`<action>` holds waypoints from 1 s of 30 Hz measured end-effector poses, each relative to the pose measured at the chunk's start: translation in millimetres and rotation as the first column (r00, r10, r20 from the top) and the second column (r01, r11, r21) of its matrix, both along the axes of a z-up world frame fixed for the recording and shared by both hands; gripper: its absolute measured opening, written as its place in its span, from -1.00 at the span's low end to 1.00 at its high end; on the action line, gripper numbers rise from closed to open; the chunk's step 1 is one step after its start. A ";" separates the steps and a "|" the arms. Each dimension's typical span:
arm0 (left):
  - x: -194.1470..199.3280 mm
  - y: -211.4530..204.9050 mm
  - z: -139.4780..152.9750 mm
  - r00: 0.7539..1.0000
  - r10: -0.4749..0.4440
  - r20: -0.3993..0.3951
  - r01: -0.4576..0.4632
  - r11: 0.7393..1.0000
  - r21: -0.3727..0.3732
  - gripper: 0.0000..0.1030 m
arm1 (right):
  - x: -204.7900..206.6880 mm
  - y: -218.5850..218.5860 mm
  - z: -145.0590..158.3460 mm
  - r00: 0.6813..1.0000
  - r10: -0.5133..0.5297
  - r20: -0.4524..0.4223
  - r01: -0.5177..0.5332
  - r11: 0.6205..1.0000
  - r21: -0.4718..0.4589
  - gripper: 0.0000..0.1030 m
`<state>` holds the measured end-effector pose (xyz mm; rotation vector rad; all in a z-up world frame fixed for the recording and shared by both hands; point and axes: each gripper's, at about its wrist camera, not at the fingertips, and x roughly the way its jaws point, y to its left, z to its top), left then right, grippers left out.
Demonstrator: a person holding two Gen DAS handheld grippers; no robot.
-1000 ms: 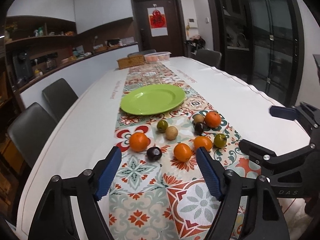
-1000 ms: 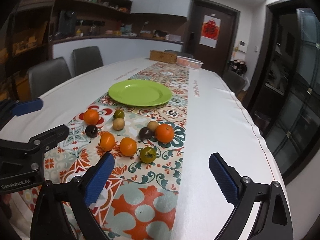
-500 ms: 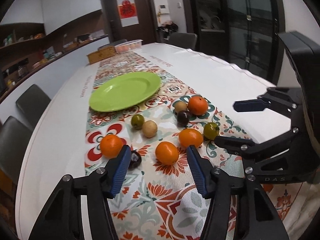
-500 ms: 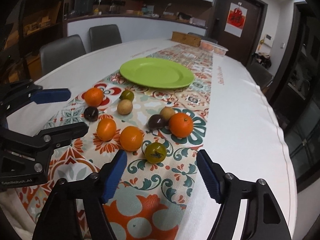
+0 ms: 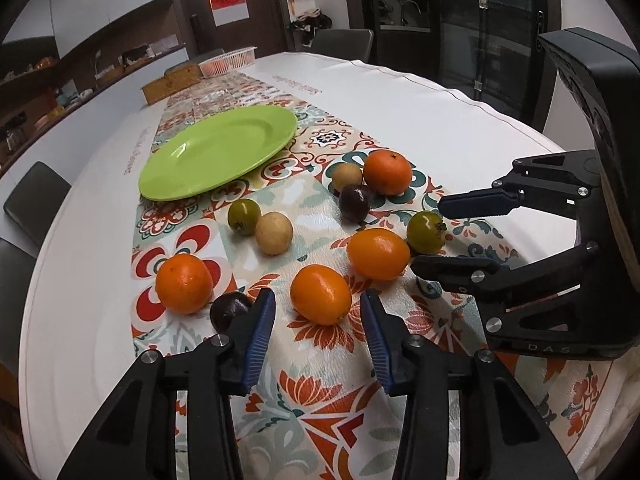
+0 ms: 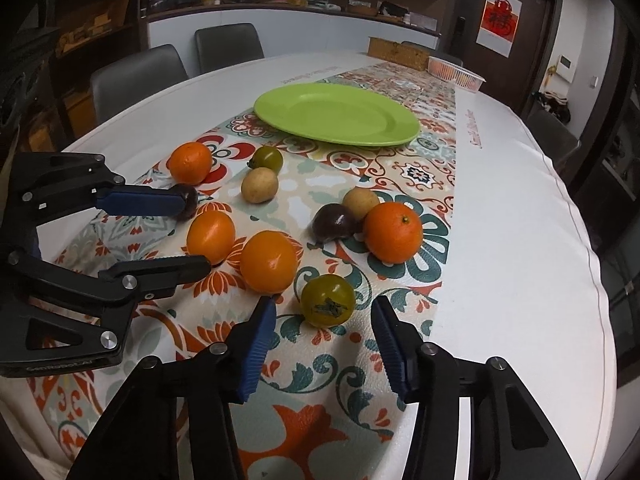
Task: Organize fruits
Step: 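Move both grippers forward toward the fruits on the runner, then grasp an orange with the left gripper while the right gripper grasps a green-yellow fruit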
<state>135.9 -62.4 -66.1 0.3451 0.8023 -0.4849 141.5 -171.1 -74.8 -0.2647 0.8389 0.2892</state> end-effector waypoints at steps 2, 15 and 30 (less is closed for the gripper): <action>3.0 -1.6 -2.5 1.000 0.007 -0.008 -0.007 1.000 0.016 -0.17 | 1.9 -0.8 -1.0 1.000 -0.004 -0.009 0.004 1.000 0.008 -0.12; 13.8 -3.8 -6.7 0.997 0.033 -0.074 -0.035 0.999 -0.022 -0.35 | 6.8 -5.3 -3.5 0.998 -0.027 -0.060 0.031 0.997 0.069 -0.41; -0.4 2.7 20.3 0.996 0.079 -0.041 -0.082 0.993 -0.081 -0.35 | -7.0 -10.2 15.8 0.998 -0.059 -0.027 0.062 0.991 0.118 -0.42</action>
